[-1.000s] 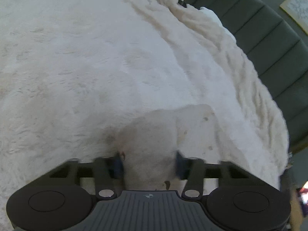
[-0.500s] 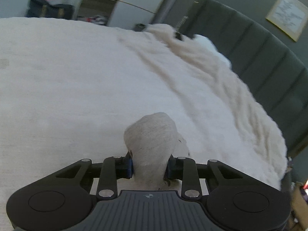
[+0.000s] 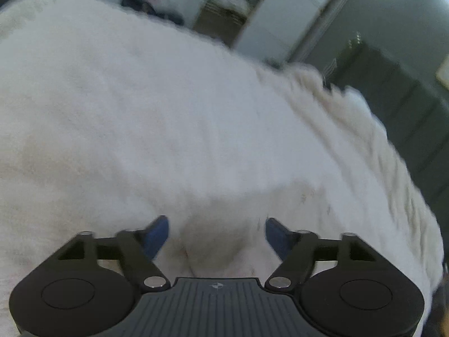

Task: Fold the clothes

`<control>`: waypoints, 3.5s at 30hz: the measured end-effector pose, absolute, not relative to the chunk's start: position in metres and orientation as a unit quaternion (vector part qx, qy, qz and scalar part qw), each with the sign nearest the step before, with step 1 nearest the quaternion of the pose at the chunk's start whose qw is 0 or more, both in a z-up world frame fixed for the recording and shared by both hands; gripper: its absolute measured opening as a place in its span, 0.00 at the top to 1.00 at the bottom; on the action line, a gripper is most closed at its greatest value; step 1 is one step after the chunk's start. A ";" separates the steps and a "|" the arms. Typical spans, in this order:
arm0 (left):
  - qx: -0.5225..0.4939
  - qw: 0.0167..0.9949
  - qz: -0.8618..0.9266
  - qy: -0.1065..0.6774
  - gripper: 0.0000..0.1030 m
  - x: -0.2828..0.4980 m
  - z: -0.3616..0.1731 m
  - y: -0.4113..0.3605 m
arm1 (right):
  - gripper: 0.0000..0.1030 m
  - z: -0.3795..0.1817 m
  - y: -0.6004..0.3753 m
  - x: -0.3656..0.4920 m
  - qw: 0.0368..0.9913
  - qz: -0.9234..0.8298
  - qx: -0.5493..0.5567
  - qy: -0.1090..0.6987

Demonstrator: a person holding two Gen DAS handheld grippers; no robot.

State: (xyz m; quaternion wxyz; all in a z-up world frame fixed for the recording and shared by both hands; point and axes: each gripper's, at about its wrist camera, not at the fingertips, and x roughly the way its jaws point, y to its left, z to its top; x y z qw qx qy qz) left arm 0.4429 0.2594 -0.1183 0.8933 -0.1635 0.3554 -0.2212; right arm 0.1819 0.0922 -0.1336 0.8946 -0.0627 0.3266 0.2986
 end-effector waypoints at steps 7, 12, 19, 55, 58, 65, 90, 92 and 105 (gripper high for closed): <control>-0.275 0.895 -0.248 0.251 0.03 0.307 -0.082 0.263 | 0.43 -0.109 0.001 0.268 0.945 0.192 0.012 0.266; -0.276 0.880 -0.267 0.279 0.03 0.221 -0.090 0.226 | 0.53 -0.175 -0.101 0.276 0.925 0.107 -0.031 0.363; -0.195 0.906 -0.219 0.305 0.00 0.137 -0.073 0.160 | 0.43 -0.161 -0.218 0.170 0.919 0.031 -0.033 0.391; 0.009 0.926 0.077 0.369 0.00 -0.008 -0.001 0.009 | 0.00 0.004 -0.134 0.009 0.933 0.032 -0.049 0.356; 0.017 0.923 0.079 0.377 0.00 -0.005 -0.011 0.010 | 0.00 -0.004 -0.132 0.012 0.930 0.033 -0.038 0.365; 0.018 0.916 0.083 0.391 0.00 0.000 -0.023 0.019 | 0.00 -0.011 -0.123 0.013 0.928 0.040 -0.037 0.369; 0.009 0.921 0.077 0.382 0.00 -0.003 -0.018 0.022 | 0.00 -0.005 -0.123 0.009 0.930 0.044 -0.029 0.364; 0.009 0.921 0.077 0.382 0.00 -0.003 -0.017 0.022 | 0.00 -0.005 -0.123 0.009 0.930 0.045 -0.029 0.364; 0.006 0.921 0.074 0.383 0.00 -0.002 -0.016 0.023 | 0.00 -0.005 -0.124 0.009 0.930 0.045 -0.027 0.364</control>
